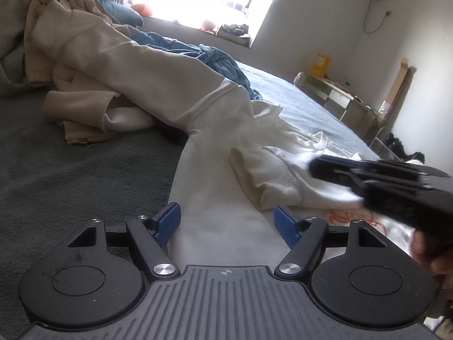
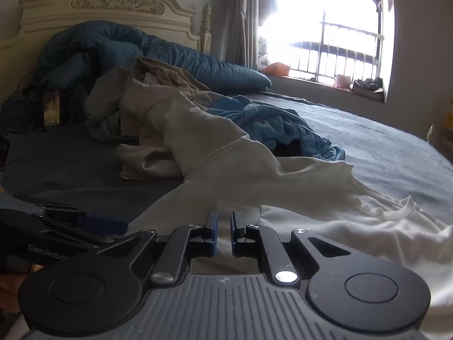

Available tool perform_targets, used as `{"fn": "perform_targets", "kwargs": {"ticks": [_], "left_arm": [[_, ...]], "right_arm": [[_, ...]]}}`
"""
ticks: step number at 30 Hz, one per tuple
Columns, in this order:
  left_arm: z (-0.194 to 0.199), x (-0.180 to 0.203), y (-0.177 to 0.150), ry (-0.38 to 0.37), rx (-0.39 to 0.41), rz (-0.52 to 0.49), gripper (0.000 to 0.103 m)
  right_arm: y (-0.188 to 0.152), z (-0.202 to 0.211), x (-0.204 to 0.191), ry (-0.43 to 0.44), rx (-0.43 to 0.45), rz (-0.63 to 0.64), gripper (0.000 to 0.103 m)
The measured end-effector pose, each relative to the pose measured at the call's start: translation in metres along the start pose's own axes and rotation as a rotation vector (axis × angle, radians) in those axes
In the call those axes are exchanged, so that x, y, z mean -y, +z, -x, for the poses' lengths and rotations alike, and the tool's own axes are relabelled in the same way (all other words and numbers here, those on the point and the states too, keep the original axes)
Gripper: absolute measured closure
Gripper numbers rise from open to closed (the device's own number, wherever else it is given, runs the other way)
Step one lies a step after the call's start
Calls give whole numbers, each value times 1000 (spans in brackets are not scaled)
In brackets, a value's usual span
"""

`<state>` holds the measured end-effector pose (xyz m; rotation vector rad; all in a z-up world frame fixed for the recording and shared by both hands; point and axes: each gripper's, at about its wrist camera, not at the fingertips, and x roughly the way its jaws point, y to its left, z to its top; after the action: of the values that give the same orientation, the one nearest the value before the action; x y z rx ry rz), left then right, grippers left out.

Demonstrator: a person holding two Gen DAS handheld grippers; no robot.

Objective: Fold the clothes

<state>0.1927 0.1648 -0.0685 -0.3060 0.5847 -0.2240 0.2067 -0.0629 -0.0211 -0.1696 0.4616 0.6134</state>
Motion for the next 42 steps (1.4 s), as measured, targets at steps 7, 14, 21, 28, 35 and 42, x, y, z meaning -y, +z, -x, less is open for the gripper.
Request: {"fn": "perform_targets", "kwargs": {"ticks": [7, 14, 21, 28, 35, 42], "left_arm": [[-1, 10, 0, -8, 16, -33, 30], [-7, 43, 4, -14, 56, -152, 30], [-51, 84, 30, -8, -8, -192, 30], [-93, 99, 30, -4, -59, -217, 30], [-100, 102, 20, -34, -62, -230, 30], [-99, 112, 12, -37, -64, -274, 30]], "right_arm": [[-28, 102, 63, -200, 5, -76, 72], [-86, 152, 130, -598, -103, 79, 72], [-96, 106, 176, -647, -184, 273, 71], [-105, 47, 216, -671, -265, 312, 94], [-110, 71, 226, -767, -201, 154, 95], [-117, 66, 243, -782, -296, 67, 95]]}}
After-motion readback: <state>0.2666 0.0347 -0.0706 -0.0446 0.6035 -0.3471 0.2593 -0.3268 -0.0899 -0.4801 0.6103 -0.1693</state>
